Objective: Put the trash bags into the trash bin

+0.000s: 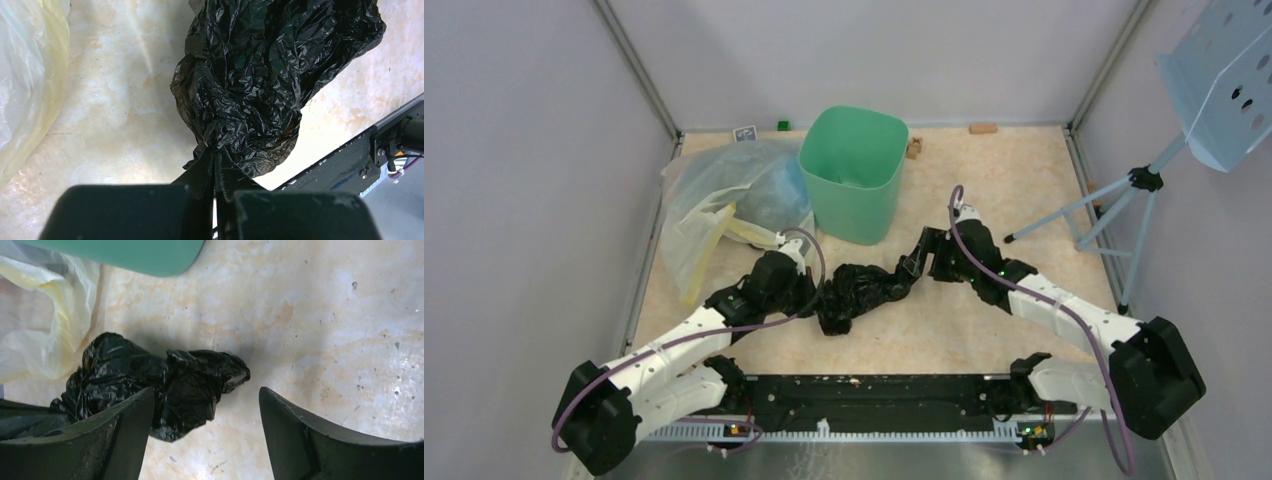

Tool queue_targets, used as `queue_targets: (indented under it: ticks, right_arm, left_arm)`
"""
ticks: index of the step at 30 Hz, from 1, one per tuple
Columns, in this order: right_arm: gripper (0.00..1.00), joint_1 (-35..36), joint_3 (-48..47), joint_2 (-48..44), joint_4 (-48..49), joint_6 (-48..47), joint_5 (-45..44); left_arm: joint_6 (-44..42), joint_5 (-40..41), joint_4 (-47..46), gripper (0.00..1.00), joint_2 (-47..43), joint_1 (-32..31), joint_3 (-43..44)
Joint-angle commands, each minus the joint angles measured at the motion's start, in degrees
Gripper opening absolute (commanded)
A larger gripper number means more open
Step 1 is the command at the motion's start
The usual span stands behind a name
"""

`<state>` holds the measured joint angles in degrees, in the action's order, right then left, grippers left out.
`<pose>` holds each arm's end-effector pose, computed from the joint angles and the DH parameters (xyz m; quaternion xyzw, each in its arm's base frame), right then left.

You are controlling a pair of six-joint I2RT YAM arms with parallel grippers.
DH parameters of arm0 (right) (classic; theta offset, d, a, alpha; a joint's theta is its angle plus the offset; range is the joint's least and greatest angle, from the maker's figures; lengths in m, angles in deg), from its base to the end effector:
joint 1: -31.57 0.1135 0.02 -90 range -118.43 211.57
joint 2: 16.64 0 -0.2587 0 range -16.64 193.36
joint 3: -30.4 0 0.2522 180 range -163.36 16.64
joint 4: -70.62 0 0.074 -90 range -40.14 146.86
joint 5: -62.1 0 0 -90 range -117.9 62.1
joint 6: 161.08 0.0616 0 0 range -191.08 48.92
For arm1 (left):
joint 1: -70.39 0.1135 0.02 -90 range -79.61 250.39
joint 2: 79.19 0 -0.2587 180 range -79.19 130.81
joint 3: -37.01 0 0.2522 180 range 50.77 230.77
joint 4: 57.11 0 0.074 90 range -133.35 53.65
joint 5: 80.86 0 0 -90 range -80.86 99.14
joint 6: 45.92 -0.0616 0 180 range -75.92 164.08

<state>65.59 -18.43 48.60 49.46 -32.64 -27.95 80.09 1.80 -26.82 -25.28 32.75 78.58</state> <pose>0.2164 0.1460 0.1945 0.0348 0.8965 0.2608 0.3566 0.1642 -0.1365 0.1772 0.0387 0.9134 -0.2872 0.2858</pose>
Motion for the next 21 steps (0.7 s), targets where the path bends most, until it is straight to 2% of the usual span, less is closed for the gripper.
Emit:
queue_targets:
  ticks: [1, 6, 8, 9, 10, 14, 15, 17, 21]
  right_arm:
    - [0.75, 1.13, -3.66, 3.45, 4.55, 1.79, -3.79]
    - [0.75, 1.13, -5.42, 8.72, 6.61, 0.31, -3.49]
    - [0.69, 1.09, -6.13, 10.54, 6.74, -0.27, -2.85]
    - [0.63, 1.13, -6.49, 11.23, 6.47, -0.53, -2.65]
    - [0.53, 1.14, -6.76, 11.72, 6.01, -0.82, -2.59]
    - [0.05, 1.14, -6.84, 10.70, 2.79, -1.67, -6.08]
    - [0.00, 1.14, -6.61, 9.71, 1.76, -1.80, -7.75]
    - [0.00, 1.01, -6.31, 7.15, -0.43, -2.14, -11.65]
    - [0.00, -0.45, -5.70, 0.59, -4.53, -3.03, -17.06]
  left_arm:
    - [-1.39, -1.14, -3.04, 0.00, 0.08, 0.12, 0.31]
    - [-1.77, -1.40, -3.23, 0.00, 0.24, 0.12, 0.38]
    - [-1.91, -1.32, -3.02, 0.00, 0.30, 0.11, 0.42]
    - [-1.92, -1.13, -2.83, 0.00, 0.28, 0.06, 0.48]
    - [-1.93, -0.88, -2.48, 0.00, 0.15, 0.11, 0.53]
    - [-0.64, 4.67, 1.31, 0.00, -0.53, 0.10, 1.42]
    - [-0.14, 6.50, 2.98, 0.00, -0.76, 0.10, 1.81]
    - [1.19, 12.70, 6.58, 0.00, -1.61, 0.07, 2.79]
    - [3.33, 20.19, 11.63, 0.00, -4.39, 0.21, 3.77]
